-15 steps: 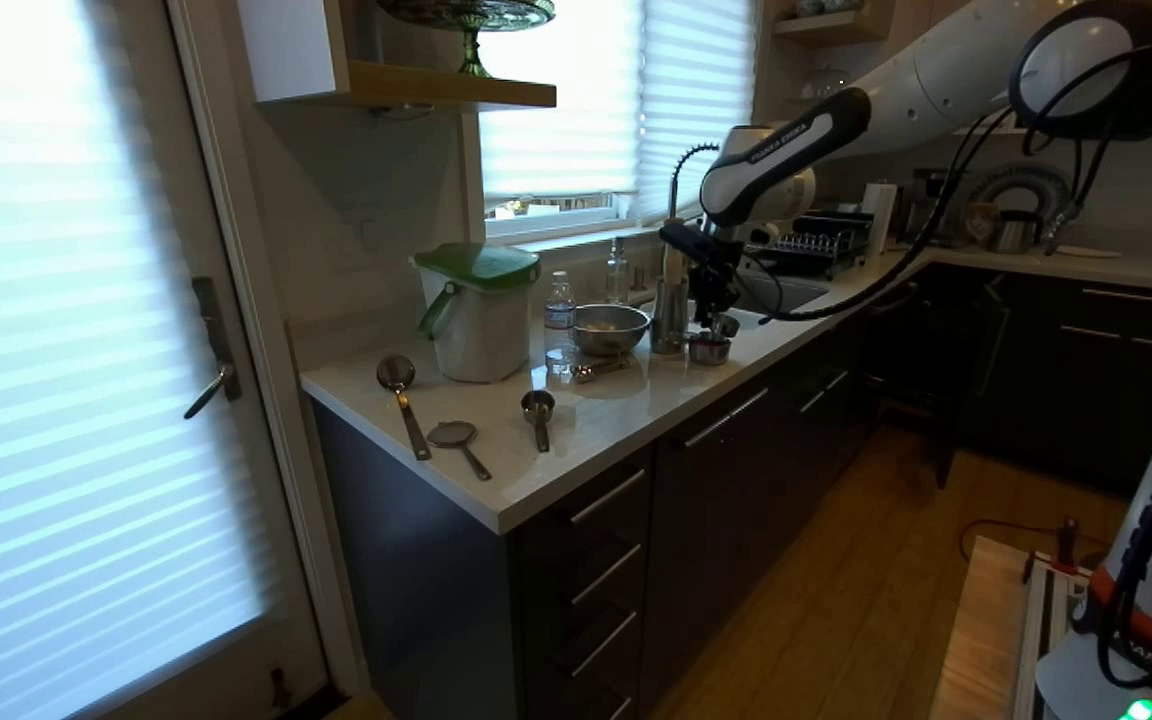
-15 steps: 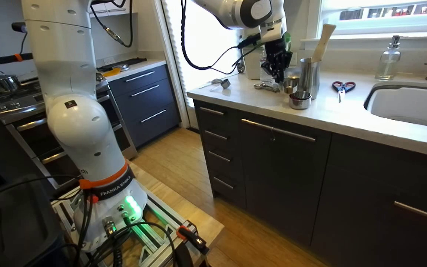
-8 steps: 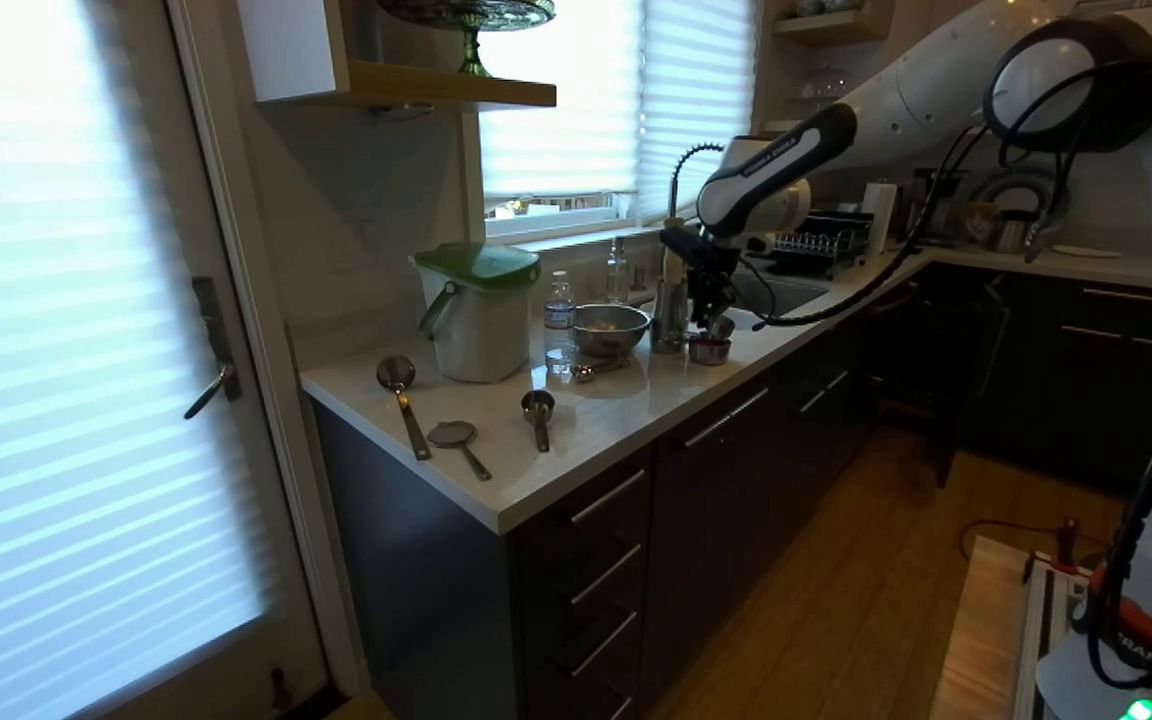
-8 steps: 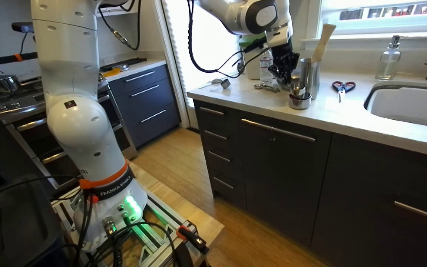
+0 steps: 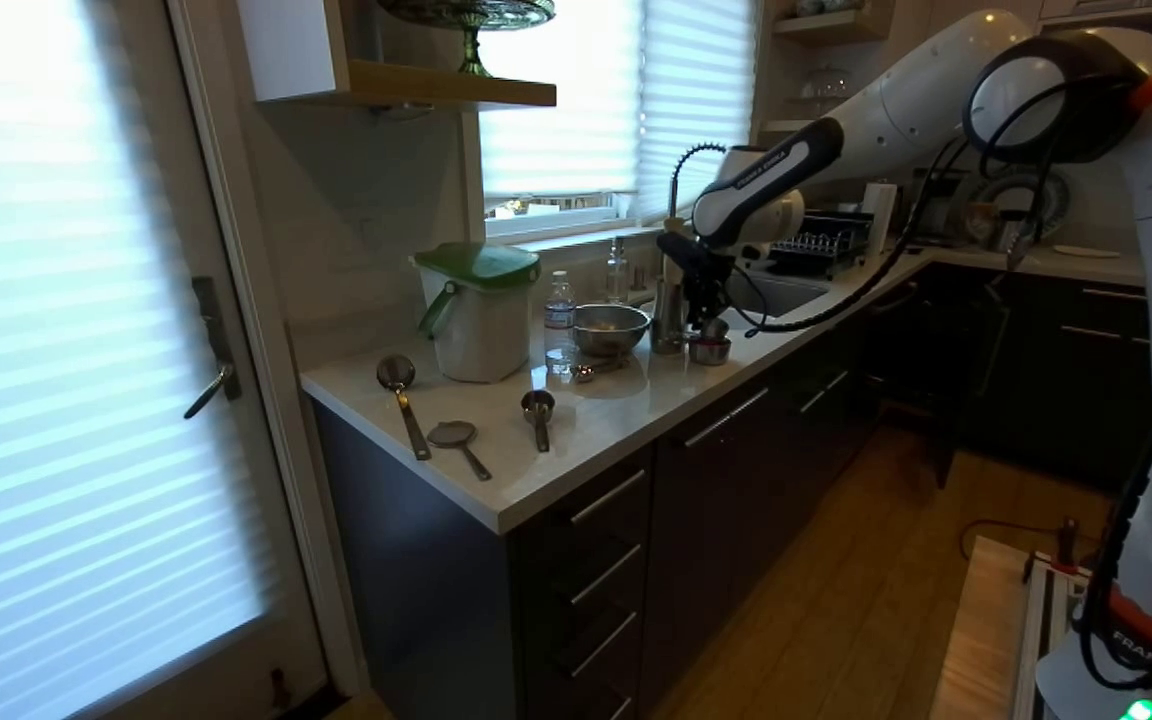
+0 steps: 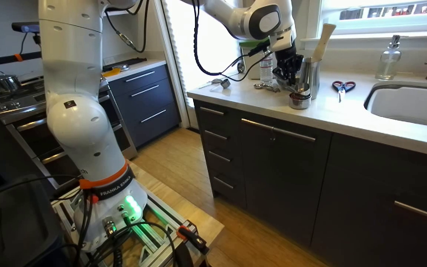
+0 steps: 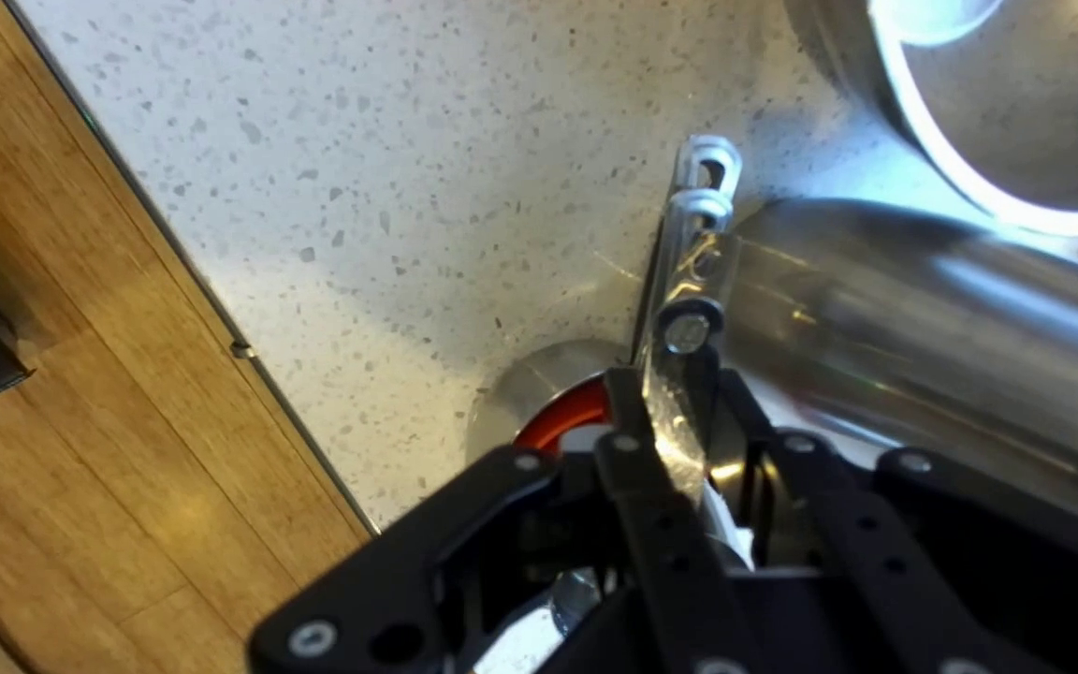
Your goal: Pick up the metallic cup near the tea strainer and put it in the metallic bowl near the cocktail shaker
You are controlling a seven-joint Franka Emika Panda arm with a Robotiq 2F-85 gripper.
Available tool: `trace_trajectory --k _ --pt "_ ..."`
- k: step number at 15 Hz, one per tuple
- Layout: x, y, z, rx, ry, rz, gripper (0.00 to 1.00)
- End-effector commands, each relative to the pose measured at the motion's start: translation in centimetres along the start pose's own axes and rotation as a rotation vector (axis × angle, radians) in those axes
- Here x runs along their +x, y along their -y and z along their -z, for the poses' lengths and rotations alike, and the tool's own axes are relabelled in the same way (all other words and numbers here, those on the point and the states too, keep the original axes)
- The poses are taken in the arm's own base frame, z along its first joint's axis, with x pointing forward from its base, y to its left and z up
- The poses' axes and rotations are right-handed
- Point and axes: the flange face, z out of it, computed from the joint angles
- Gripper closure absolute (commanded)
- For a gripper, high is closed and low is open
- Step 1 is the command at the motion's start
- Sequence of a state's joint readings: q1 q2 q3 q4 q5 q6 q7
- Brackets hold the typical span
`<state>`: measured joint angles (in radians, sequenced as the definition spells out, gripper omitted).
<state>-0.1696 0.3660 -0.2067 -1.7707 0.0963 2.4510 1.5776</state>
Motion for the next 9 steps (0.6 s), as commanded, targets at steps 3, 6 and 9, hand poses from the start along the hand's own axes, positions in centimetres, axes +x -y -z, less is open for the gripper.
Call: trace_trajectory --k 3,6,9 --pt "0.3 0.5 -1.2 -0.001 0.020 -0.012 0.95" --pt "0.2 0.4 -1.7 -0.017 0.030 -0.018 0.95" --pt "0.3 0.2 -2.0 -0.028 0.043 -0.028 0.95"
